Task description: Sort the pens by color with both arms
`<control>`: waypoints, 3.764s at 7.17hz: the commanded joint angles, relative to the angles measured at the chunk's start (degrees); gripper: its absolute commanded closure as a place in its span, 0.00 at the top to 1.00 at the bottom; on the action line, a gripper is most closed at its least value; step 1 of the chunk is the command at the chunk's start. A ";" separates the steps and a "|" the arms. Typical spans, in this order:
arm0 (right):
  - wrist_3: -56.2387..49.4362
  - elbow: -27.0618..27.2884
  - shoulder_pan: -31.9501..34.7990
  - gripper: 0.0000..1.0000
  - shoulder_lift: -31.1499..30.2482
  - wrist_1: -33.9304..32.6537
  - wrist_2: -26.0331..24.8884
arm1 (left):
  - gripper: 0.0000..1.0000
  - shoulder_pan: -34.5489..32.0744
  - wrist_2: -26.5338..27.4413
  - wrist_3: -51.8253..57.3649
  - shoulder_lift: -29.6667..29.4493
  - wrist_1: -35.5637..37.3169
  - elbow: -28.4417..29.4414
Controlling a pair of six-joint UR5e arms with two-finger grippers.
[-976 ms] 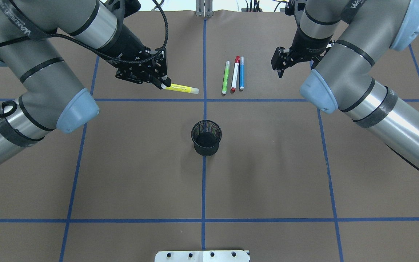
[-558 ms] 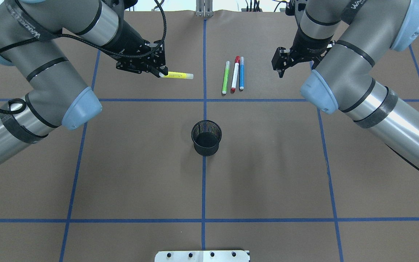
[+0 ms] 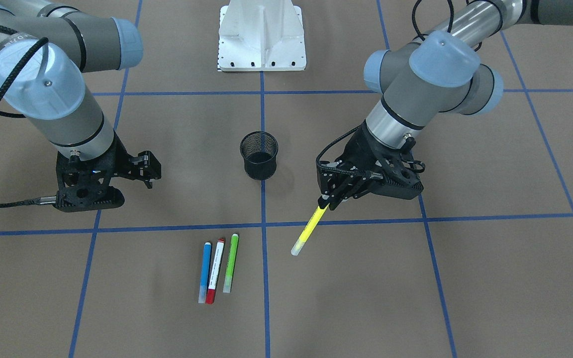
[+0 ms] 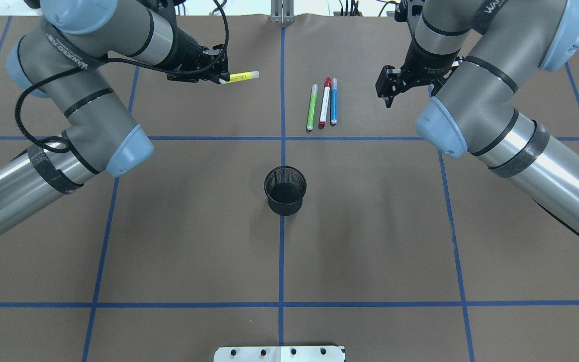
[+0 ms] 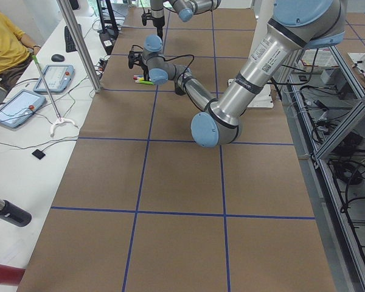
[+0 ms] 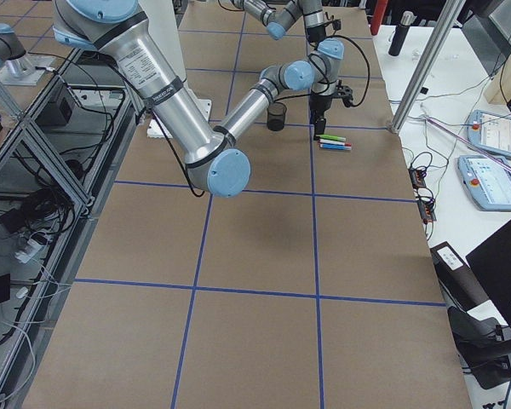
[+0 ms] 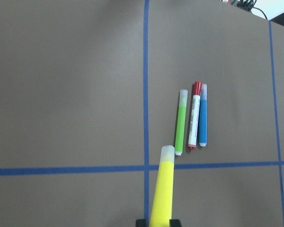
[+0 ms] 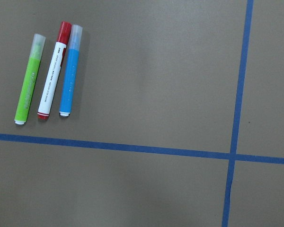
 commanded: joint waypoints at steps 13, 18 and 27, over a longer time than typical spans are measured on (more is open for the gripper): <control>0.00 -0.09 -0.03 1.00 0.04 0.09 0.07 | 0.99 15.77 35.01 -9.31 -11.47 -19.75 24.88; -5.06 4.10 5.93 1.00 -8.36 6.59 0.95 | 1.00 2.72 8.34 15.21 -1.84 20.30 -3.42; -55.19 2.83 37.12 1.00 -36.86 6.50 7.19 | 1.00 -38.60 -14.65 84.45 25.42 45.21 -8.99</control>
